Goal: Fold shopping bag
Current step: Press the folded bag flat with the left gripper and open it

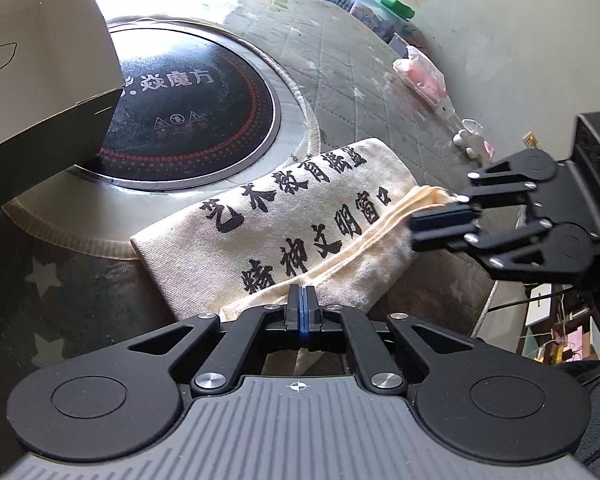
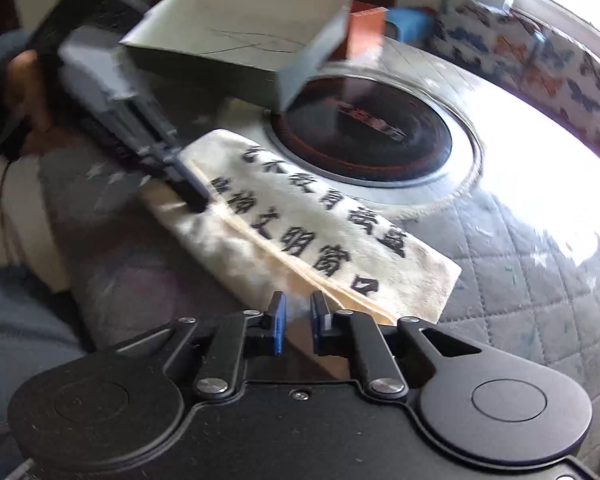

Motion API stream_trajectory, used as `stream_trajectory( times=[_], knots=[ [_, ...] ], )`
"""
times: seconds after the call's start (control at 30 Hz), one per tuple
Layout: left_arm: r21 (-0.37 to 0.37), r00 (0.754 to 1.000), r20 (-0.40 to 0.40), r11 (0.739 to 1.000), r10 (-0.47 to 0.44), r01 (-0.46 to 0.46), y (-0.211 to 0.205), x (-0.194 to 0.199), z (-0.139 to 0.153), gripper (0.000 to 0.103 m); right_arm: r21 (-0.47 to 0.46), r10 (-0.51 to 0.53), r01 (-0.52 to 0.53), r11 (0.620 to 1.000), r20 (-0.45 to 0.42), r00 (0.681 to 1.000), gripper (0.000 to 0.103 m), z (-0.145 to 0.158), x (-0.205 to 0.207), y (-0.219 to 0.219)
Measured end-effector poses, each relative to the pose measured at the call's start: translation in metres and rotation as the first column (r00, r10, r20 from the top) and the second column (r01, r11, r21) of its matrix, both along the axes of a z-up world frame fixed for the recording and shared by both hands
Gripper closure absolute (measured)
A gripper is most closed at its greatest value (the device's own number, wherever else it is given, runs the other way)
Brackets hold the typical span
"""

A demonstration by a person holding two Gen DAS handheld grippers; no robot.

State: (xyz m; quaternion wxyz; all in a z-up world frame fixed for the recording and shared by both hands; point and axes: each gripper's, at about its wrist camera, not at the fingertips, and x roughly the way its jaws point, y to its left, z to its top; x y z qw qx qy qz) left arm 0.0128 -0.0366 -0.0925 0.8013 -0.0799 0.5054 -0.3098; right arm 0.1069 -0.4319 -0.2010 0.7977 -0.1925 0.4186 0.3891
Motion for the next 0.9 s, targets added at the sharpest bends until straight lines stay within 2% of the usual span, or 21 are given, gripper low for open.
stream_trajectory(
  times=[0.17,0.23,0.4,0.53,0.63,0.77,0.9],
  knots=[
    [0.061,0.997,0.062,0.997,-0.039,0.035,-0.012,-0.008,0.01,0.1,0.019,-0.004,0.004,1.0,-0.034,0.999,0.092,-0.005,0.011,-0.001],
    [0.065,0.995,0.087,0.997,-0.056,0.05,-0.02,-0.012,0.014,0.099,0.026,-0.006,0.007,1.0,-0.041,0.999,0.092,-0.005,0.012,-0.003],
    [0.015,0.99,0.116,0.997,-0.08,0.079,-0.037,-0.017,0.018,0.098,0.036,-0.013,0.014,0.999,-0.034,0.999,0.092,-0.007,0.01,-0.004],
    [0.064,0.976,0.163,0.989,-0.142,0.133,-0.061,-0.022,0.013,0.098,0.039,-0.016,0.017,0.999,-0.03,0.999,0.092,-0.007,0.009,-0.004],
    [0.07,0.976,0.165,0.989,-0.142,0.132,-0.063,-0.019,0.009,0.1,0.04,-0.017,0.018,0.999,-0.028,0.999,0.092,-0.007,0.009,-0.003],
    [-0.012,0.992,0.083,0.995,-0.096,0.097,-0.051,-0.01,0.0,0.1,0.051,-0.02,0.022,0.998,-0.027,0.999,0.091,-0.007,0.009,-0.004],
    [-0.029,0.993,0.071,0.995,-0.094,0.097,-0.048,-0.011,-0.002,0.1,0.07,-0.023,0.024,0.997,-0.01,1.0,0.088,0.009,-0.001,-0.013]
  ],
)
